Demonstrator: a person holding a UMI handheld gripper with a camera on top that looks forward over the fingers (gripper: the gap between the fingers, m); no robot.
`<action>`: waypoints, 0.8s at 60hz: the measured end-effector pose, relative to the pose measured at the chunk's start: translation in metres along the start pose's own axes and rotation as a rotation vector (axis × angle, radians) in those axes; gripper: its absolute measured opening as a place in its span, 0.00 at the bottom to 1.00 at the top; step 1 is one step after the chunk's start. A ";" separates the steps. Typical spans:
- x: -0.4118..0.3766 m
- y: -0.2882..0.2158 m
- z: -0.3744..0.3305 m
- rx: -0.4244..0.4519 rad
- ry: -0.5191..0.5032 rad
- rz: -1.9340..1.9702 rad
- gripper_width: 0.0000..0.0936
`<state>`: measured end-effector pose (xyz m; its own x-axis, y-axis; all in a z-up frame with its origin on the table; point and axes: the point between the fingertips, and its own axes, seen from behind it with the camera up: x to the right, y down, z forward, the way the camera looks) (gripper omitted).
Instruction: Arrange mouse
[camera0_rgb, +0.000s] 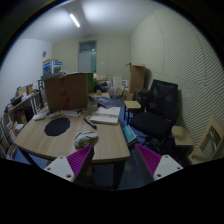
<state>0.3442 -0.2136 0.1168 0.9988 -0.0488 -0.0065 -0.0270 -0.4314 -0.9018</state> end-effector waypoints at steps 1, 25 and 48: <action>0.007 -0.004 0.003 -0.001 -0.002 0.000 0.90; -0.090 0.028 0.077 -0.054 -0.174 -0.040 0.90; -0.134 0.054 0.179 -0.123 -0.221 -0.023 0.91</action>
<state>0.2159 -0.0692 -0.0078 0.9835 0.1549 -0.0934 0.0045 -0.5368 -0.8437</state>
